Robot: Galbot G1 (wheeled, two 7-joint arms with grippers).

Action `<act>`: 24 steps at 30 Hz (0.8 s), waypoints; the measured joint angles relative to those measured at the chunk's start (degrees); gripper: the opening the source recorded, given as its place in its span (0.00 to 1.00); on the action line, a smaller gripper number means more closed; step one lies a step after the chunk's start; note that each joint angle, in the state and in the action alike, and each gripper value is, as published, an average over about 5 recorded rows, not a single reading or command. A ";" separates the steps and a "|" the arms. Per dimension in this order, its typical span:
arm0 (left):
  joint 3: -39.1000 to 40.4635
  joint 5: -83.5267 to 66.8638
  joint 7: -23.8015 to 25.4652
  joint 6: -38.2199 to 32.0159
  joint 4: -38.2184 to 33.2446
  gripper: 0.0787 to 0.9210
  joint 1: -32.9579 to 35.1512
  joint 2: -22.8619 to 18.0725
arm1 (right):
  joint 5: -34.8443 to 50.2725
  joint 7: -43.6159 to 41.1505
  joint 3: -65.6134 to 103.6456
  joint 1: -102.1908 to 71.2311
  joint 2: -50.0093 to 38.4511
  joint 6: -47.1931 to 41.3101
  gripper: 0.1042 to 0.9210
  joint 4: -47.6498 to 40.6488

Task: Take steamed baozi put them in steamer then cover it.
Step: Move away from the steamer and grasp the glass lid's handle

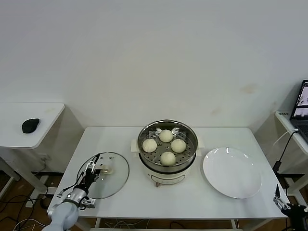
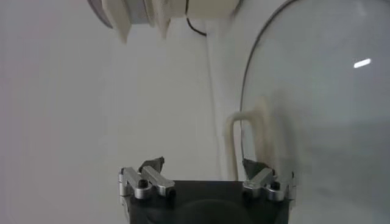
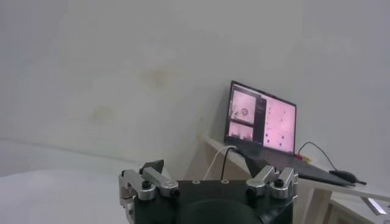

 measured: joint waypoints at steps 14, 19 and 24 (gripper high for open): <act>0.52 -0.62 0.48 -0.21 2.01 0.46 -0.70 -0.28 | -1.14 -0.04 -0.91 0.22 0.28 0.25 0.88 -0.74; 0.56 -1.17 0.59 -0.27 2.23 0.30 -0.78 -0.41 | -1.63 -0.05 -1.37 0.26 0.35 0.43 0.88 -1.17; 0.60 -1.97 0.25 -0.37 2.90 0.13 -0.91 -0.75 | -1.99 -0.08 -1.58 0.20 0.39 0.64 0.88 -1.44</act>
